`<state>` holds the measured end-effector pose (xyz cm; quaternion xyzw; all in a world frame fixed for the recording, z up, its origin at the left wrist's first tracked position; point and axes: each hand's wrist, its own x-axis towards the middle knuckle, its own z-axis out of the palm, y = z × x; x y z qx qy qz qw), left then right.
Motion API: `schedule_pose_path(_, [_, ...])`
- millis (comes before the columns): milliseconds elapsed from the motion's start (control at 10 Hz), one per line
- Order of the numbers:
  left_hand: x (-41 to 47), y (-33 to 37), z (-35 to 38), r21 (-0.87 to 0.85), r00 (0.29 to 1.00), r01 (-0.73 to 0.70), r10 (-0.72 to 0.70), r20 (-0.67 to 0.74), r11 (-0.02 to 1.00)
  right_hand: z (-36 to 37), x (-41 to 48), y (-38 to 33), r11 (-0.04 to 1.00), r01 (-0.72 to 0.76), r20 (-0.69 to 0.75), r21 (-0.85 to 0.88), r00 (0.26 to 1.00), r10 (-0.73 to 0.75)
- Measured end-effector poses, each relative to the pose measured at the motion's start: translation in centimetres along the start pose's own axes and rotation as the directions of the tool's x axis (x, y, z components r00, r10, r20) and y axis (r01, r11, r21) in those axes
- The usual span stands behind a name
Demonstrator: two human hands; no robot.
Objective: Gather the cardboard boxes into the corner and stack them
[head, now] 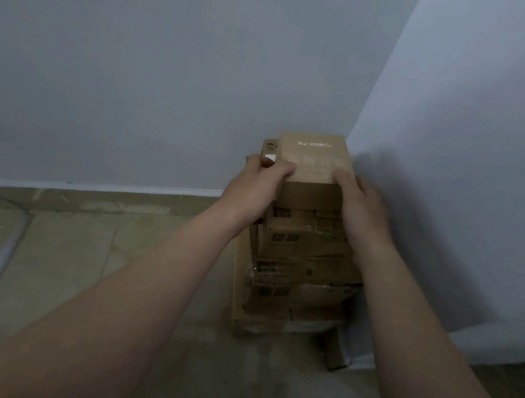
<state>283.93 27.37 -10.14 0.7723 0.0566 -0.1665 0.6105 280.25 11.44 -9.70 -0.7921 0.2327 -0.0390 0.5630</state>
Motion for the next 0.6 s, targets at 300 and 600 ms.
schedule_pose_path(300, [1.4,-1.3,1.1,-0.021,0.999,0.036,-0.036,0.016,0.999,0.4,0.5,1.5,1.000,0.006,-0.028,0.030,1.000,-0.005])
schedule_pose_path(600, [-5.6,8.7,-2.7,-0.164,0.947,0.313,-0.296,0.123,0.935,-3.4,-3.2,-9.0,0.993,-0.089,-0.100,-0.083,0.992,0.080])
